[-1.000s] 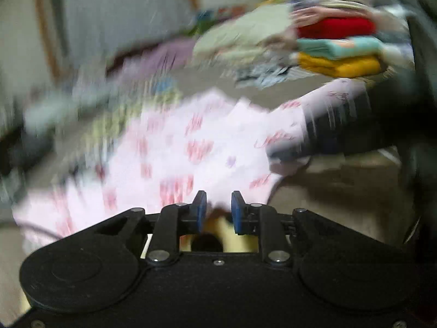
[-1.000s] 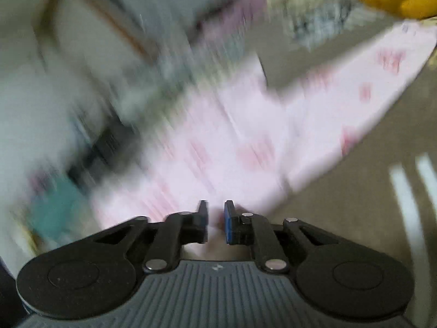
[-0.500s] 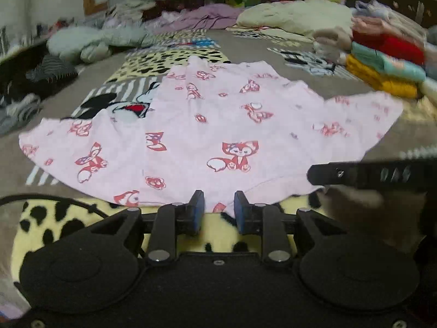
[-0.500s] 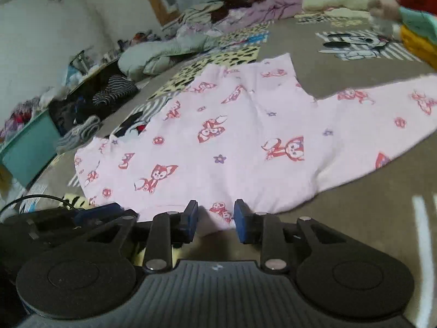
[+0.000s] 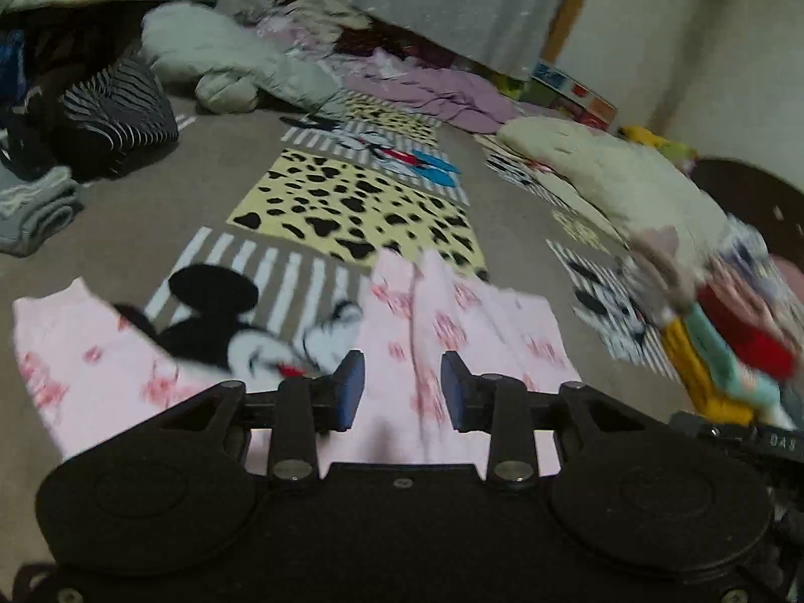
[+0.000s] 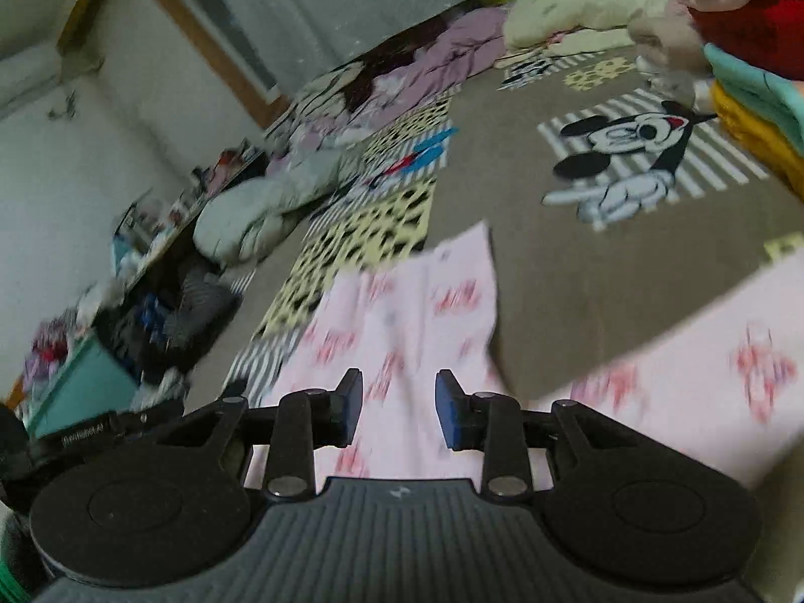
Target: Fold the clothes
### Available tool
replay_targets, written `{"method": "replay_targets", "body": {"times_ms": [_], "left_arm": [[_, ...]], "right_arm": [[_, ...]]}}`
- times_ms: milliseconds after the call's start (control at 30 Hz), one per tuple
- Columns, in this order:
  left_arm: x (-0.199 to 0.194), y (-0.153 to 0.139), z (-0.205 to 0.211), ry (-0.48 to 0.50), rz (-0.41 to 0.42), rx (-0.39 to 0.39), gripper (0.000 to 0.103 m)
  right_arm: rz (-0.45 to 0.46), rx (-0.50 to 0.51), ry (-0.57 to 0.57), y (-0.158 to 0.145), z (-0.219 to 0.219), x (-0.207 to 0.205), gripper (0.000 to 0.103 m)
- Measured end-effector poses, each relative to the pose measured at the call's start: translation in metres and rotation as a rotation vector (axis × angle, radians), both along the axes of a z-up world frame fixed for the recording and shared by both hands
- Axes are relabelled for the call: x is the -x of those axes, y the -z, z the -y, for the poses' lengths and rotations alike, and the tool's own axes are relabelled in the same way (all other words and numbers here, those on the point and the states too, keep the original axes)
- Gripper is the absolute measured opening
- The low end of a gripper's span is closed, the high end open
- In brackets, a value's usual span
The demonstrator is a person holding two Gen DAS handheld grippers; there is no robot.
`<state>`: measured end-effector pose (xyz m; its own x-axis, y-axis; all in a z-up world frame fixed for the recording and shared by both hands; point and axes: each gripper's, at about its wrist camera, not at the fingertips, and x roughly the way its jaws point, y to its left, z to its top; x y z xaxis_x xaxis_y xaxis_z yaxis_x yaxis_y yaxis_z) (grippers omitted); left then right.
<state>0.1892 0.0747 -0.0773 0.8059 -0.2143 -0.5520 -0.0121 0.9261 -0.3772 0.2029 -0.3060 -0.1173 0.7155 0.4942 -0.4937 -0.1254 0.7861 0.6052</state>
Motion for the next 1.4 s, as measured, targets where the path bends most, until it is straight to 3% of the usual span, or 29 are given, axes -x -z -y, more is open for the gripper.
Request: {"method": "replay_targets", "body": {"times_ms": [167, 433, 567, 767, 833, 867, 900, 933, 967, 1000, 1033, 1167, 1267, 1400], "left_arm": [[-0.070, 0.012, -0.013, -0.036, -0.049, 0.066, 0.044], [-0.164, 0.045, -0.016, -0.005, -0.137, 0.106, 0.043], [-0.191, 0.066, -0.015, 0.022, -0.187, 0.097, 0.043], [-0.212, 0.076, -0.018, 0.069, -0.178, 0.125, 0.041], [-0.216, 0.077, -0.017, 0.102, -0.176, 0.142, 0.034], [-0.217, 0.077, -0.015, 0.118, -0.177, 0.141, 0.034], [-0.218, 0.078, -0.013, 0.136, -0.175, 0.135, 0.026], [-0.218, 0.078, -0.010, 0.159, -0.173, 0.128, 0.010], [-0.218, 0.079, -0.007, 0.175, -0.171, 0.116, 0.005], [-0.217, 0.078, -0.004, 0.183, -0.161, 0.091, 0.005], [-0.216, 0.075, -0.002, 0.183, -0.143, 0.070, 0.004], [-0.206, 0.057, -0.027, 0.097, -0.027, 0.103, 0.004], [-0.206, 0.056, -0.043, 0.063, -0.017, 0.099, 0.004], [-0.212, 0.067, -0.037, 0.064, -0.066, 0.042, 0.004]], "right_arm": [[-0.020, -0.032, 0.035, 0.000, 0.022, -0.068, 0.041], [-0.133, -0.089, 0.030, 0.039, 0.027, -0.158, 0.048], [-0.170, -0.116, 0.020, 0.058, 0.023, -0.180, 0.048], [-0.173, -0.153, 0.008, 0.073, 0.019, -0.193, 0.049], [-0.168, -0.184, 0.017, 0.075, 0.021, -0.195, 0.049], [-0.163, -0.191, 0.015, 0.075, 0.021, -0.196, 0.047], [-0.157, -0.195, 0.011, 0.076, 0.020, -0.197, 0.041], [-0.146, -0.185, -0.006, 0.076, 0.018, -0.198, 0.031], [-0.133, -0.160, -0.024, 0.074, 0.014, -0.198, 0.008], [-0.120, -0.133, -0.043, 0.072, 0.010, -0.198, 0.005], [-0.090, -0.118, -0.036, 0.067, 0.011, -0.194, 0.004], [-0.005, -0.090, 0.039, 0.051, 0.031, -0.181, 0.004], [-0.020, -0.081, 0.046, 0.055, 0.041, -0.182, 0.004], [-0.052, -0.046, 0.042, 0.063, 0.038, -0.190, 0.004]]}}
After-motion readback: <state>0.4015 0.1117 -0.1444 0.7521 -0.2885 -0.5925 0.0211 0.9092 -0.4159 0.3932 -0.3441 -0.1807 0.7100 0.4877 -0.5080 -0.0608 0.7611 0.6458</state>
